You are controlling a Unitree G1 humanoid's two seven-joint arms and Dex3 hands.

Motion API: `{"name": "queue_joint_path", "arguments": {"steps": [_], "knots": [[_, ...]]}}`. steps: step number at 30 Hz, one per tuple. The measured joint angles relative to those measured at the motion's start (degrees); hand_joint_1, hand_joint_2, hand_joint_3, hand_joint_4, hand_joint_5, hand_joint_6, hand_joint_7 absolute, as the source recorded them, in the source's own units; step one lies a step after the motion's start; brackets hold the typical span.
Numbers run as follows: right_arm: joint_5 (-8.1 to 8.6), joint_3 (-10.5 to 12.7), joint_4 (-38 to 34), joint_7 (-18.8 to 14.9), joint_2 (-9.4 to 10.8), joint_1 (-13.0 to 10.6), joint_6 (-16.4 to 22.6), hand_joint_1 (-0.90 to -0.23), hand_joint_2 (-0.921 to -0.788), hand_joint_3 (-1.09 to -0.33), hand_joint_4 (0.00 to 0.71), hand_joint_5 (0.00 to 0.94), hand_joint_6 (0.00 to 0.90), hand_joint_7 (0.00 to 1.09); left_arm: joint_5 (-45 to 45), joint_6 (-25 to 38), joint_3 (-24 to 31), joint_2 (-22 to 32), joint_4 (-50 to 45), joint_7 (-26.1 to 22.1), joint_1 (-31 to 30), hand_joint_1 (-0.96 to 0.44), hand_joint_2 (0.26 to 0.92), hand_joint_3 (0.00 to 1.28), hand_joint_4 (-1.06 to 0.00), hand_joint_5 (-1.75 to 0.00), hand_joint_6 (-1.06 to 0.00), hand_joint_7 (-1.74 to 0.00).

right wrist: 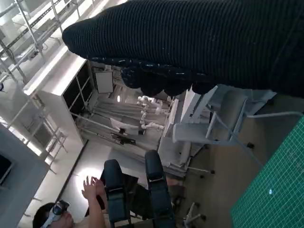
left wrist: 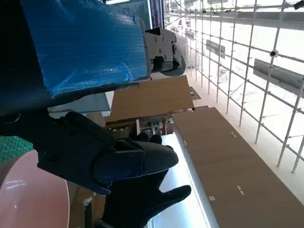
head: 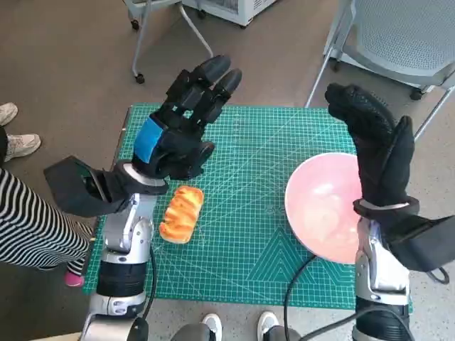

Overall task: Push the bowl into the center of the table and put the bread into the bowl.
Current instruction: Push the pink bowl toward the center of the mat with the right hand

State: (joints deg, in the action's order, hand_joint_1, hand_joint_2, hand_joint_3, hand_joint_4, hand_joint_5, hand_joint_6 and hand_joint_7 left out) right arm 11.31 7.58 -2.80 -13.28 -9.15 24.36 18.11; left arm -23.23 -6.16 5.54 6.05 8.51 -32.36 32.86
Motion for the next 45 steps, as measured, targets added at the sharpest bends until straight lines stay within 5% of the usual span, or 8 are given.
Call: {"name": "queue_joint_path", "arguments": {"steps": [10, 25, 34, 45], "knots": [[4.31, 6.6, -1.9, -2.8, -4.9, -2.0, 2.4, -0.717, -0.921, -0.730, 0.205, 0.000, 0.099, 0.56, 0.0, -0.1, 0.1, 0.3, -0.1, -0.1, -0.2, -0.61, 0.773, 0.58, 0.00, -0.16, 0.00, -0.50], [3.07, 17.6, -16.2, 4.2, -9.3, -5.2, 9.1, -0.710, -0.921, -0.800, 0.171, 0.001, 0.001, 0.62, 0.0, -0.6, 0.3, 0.3, 0.0, -0.1, -0.3, -0.62, 0.792, 0.55, 0.00, -0.12, 0.00, -0.50], [3.00, 20.9, -30.8, 6.0, -11.5, -4.6, 13.8, -0.684, -0.921, -0.810, 0.161, 0.001, 0.007, 0.61, 0.0, -1.1, 0.6, 0.3, 0.7, 0.0, -0.4, -0.62, 0.821, 0.50, 0.00, -0.12, 0.00, -0.50], [2.42, 20.8, -48.7, 6.9, -12.2, -1.4, 17.1, -0.585, -0.921, -0.889, 0.142, 0.000, 0.045, 0.53, 0.1, -1.1, 0.7, 0.3, 1.7, -0.1, -0.4, -0.62, 0.830, 0.48, 0.00, -0.13, 0.00, -0.49]]}}
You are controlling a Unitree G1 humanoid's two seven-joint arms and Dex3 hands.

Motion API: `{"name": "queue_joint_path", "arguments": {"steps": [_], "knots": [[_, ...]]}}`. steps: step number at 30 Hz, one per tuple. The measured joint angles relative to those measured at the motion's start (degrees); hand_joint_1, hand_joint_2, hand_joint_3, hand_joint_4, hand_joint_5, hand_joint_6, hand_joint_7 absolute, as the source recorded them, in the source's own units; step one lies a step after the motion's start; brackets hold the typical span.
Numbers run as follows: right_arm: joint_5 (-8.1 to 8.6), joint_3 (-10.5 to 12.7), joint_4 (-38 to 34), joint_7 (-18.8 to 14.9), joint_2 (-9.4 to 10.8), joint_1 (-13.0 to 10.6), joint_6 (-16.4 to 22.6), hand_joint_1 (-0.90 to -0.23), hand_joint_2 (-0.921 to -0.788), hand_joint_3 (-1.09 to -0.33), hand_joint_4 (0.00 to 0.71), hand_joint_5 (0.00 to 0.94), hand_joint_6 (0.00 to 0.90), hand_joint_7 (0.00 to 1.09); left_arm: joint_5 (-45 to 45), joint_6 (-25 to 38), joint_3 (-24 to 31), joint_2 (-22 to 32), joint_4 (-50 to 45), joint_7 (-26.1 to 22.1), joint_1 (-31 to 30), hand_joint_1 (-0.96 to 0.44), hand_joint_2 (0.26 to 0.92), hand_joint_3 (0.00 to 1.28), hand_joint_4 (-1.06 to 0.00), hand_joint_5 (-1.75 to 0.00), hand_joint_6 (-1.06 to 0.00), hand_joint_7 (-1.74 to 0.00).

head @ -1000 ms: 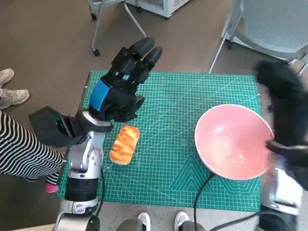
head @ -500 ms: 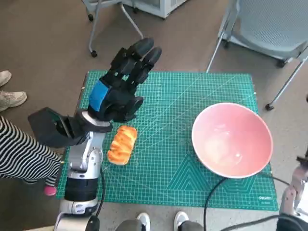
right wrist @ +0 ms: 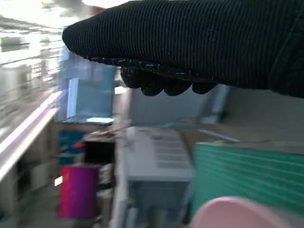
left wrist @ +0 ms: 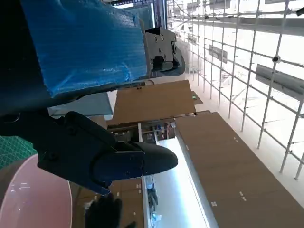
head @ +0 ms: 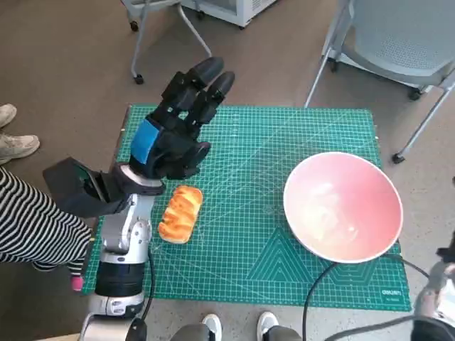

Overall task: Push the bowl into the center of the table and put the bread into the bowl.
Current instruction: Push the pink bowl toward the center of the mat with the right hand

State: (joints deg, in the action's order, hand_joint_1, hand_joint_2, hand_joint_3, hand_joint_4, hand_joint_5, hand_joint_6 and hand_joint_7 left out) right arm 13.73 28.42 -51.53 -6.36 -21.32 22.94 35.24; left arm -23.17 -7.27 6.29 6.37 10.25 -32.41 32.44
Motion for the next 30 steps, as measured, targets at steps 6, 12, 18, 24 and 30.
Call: {"name": "queue_joint_path", "arguments": {"steps": [6, 12, 18, 24, 30], "knots": [[-0.22, -1.3, -6.1, 0.0, 0.5, 2.1, 0.2, -0.576, -0.921, -0.912, 0.150, 0.004, 0.070, 0.51, 0.0, 0.0, 0.1, 0.1, 0.1, -0.1, 0.0, -0.62, 0.832, 0.48, 0.00, -0.13, 0.00, -0.49], [-0.31, -2.5, -10.5, -0.3, 2.2, 4.3, 0.3, -0.596, -0.921, -0.915, 0.168, 0.011, 0.080, 0.49, 0.0, 0.0, 0.2, 0.3, 0.1, -0.3, 0.0, -0.62, 0.832, 0.48, 0.00, -0.13, 0.00, -0.49], [-0.30, -3.4, -13.1, -1.1, 3.7, 6.2, 0.3, -0.622, -0.921, -0.916, 0.171, 0.010, 0.088, 0.48, -0.1, 0.0, 0.5, 0.7, 0.0, -0.8, 0.0, -0.62, 0.831, 0.48, 0.00, -0.12, 0.00, -0.48], [-0.38, -4.5, -13.7, -1.6, 5.5, 7.6, 0.2, -0.637, -0.921, -0.913, 0.177, 0.011, 0.111, 0.48, -0.2, 0.0, 1.0, 1.4, 0.0, -1.4, 0.0, -0.62, 0.834, 0.47, -0.01, -0.13, 0.00, -0.50], [-0.36, -5.4, -13.8, -2.4, 7.3, 9.2, 0.0, -0.634, -0.921, -0.907, 0.176, 0.008, 0.116, 0.47, -0.3, 0.2, 1.1, 1.7, -0.1, -1.4, -0.1, -0.63, 0.837, 0.46, -0.01, -0.14, 0.00, -0.50]]}}
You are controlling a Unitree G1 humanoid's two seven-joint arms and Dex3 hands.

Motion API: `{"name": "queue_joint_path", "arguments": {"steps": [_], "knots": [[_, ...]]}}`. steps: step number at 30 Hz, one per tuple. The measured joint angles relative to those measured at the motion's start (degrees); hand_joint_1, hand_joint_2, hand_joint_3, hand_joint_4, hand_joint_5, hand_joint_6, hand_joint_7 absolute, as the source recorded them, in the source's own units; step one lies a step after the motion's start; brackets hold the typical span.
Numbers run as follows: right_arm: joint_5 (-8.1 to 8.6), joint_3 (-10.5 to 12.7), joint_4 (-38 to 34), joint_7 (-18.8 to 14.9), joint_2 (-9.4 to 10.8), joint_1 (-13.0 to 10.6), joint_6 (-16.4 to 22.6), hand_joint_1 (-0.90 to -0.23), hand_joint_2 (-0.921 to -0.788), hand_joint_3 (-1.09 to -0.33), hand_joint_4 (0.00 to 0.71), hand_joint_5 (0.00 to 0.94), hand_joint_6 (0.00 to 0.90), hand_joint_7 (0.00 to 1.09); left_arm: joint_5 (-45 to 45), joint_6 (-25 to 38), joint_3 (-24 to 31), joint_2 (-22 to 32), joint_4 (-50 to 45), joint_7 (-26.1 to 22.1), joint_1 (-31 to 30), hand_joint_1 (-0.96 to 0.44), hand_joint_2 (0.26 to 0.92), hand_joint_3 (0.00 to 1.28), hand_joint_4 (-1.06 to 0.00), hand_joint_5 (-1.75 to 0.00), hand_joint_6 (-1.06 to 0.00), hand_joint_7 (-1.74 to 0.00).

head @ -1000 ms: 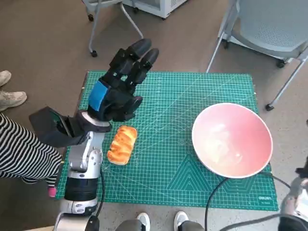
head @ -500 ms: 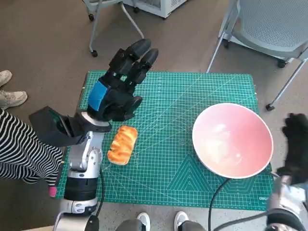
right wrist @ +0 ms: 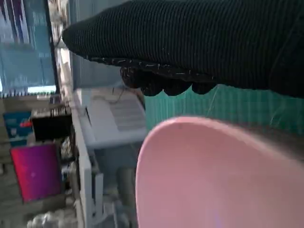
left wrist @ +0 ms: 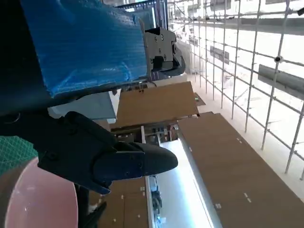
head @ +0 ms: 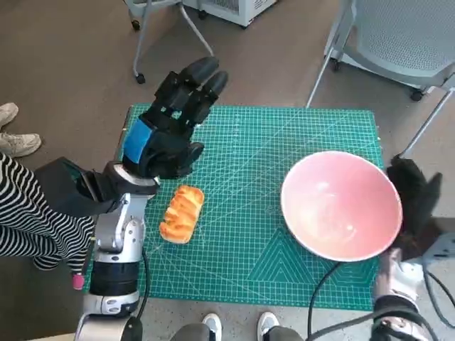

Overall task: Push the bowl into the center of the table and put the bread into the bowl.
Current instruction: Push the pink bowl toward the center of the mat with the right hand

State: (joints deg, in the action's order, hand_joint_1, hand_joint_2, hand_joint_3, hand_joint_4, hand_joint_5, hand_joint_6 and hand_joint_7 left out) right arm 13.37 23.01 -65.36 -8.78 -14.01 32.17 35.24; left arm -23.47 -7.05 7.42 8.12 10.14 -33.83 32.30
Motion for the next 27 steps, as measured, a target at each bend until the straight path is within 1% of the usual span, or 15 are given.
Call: {"name": "queue_joint_path", "arguments": {"steps": [5, 12, 21, 27], "knots": [[0.00, -0.7, 0.0, -0.8, 1.2, 1.5, -0.3, -0.623, -0.921, -0.906, 0.174, 0.005, 0.118, 0.47, 0.0, 0.5, 0.0, 0.1, -0.3, 0.0, -0.1, -0.63, 0.840, 0.46, -0.01, -0.14, 0.00, -0.50], [-0.02, -1.0, 0.0, -1.0, 1.5, 2.0, -0.4, -0.620, -0.921, -0.912, 0.172, 0.003, 0.113, 0.46, 0.0, 0.6, 0.1, 0.3, -0.6, 0.0, -0.3, -0.61, 0.842, 0.45, -0.01, -0.14, 0.00, -0.50], [-0.06, -3.1, 0.0, -2.3, 4.3, 6.0, -1.2, -0.615, -0.921, -0.930, 0.170, 0.001, 0.104, 0.46, 0.0, 0.9, 0.0, 0.5, -0.9, 0.2, -1.0, -0.61, 0.848, 0.43, -0.01, -0.14, 0.00, -0.49], [-0.09, -3.8, 0.0, -2.4, 5.7, 8.6, -1.9, -0.605, -0.921, -0.944, 0.163, 0.000, 0.096, 0.46, 0.0, 1.0, 0.2, 0.5, -1.5, 0.4, -1.2, -0.62, 0.874, 0.37, -0.01, -0.14, 0.00, -0.50]]}}
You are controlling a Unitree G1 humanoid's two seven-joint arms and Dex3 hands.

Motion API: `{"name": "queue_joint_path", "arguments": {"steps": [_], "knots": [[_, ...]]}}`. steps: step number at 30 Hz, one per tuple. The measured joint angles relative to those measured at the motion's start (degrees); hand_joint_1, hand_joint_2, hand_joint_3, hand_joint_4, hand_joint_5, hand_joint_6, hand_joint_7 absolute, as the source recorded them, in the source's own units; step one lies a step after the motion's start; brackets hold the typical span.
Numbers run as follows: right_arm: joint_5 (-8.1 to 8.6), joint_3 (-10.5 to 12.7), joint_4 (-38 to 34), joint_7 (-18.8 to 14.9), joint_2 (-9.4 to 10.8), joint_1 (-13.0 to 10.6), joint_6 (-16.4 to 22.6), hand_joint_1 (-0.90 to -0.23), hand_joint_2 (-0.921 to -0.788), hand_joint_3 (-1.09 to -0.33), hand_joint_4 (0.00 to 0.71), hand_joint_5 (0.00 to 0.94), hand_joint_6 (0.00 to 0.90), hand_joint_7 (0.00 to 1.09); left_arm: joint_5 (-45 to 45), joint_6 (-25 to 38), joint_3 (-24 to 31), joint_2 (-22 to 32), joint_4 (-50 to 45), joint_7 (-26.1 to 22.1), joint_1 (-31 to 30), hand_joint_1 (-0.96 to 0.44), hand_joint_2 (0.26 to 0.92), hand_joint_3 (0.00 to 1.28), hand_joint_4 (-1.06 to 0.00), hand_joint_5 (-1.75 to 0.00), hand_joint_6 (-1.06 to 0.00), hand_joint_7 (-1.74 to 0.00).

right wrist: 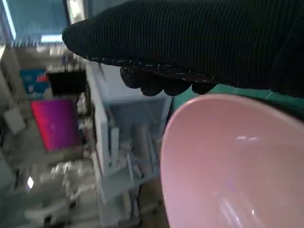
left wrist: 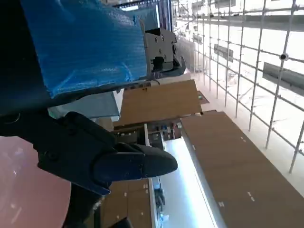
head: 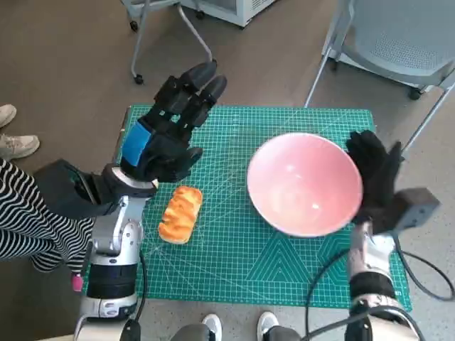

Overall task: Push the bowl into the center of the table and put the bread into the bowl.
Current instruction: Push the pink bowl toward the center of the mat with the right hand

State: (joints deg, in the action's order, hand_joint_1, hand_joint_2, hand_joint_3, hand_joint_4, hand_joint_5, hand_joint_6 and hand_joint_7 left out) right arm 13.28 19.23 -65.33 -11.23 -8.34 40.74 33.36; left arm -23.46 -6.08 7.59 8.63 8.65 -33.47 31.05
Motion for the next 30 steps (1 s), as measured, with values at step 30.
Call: {"name": "queue_joint_path", "arguments": {"steps": [30], "knots": [[-0.15, -2.2, -2.6, -0.2, 5.2, 6.0, -3.9, -0.608, -0.921, -0.900, 0.142, 0.001, 0.087, 0.43, 0.3, -2.3, 0.5, 1.9, -0.1, -0.6, -0.9, -0.63, 0.921, 0.31, 0.00, -0.11, 0.00, -0.44]]}}
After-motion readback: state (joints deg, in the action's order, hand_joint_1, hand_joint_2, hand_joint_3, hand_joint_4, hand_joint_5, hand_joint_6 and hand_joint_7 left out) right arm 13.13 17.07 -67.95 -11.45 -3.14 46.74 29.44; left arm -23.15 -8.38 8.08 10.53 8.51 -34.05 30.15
